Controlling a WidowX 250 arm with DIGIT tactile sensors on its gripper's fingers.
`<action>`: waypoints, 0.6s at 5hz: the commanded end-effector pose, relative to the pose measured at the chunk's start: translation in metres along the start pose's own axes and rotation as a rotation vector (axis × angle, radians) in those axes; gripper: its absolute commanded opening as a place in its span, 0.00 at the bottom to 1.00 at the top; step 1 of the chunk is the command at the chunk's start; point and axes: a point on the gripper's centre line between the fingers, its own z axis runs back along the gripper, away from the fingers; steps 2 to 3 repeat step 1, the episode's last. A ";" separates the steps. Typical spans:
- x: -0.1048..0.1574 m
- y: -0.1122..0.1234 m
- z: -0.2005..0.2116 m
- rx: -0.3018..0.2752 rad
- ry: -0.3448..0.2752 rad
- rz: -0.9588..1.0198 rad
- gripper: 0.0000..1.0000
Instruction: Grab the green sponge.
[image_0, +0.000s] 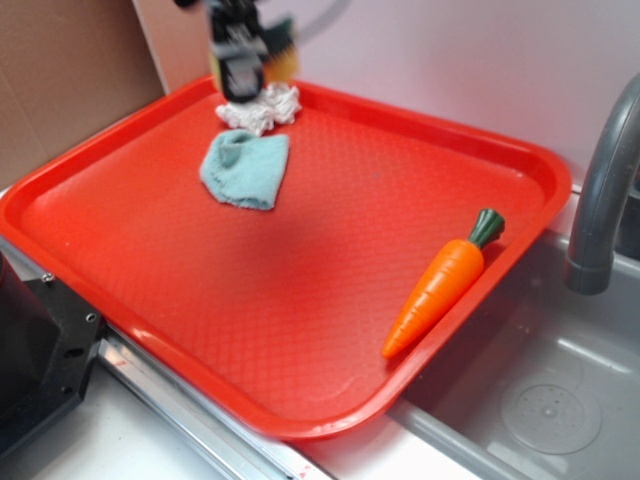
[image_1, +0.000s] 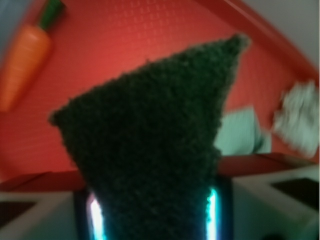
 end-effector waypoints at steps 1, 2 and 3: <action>-0.028 -0.016 0.048 0.016 -0.138 0.497 0.00; -0.028 -0.016 0.048 0.016 -0.138 0.497 0.00; -0.028 -0.016 0.048 0.016 -0.138 0.497 0.00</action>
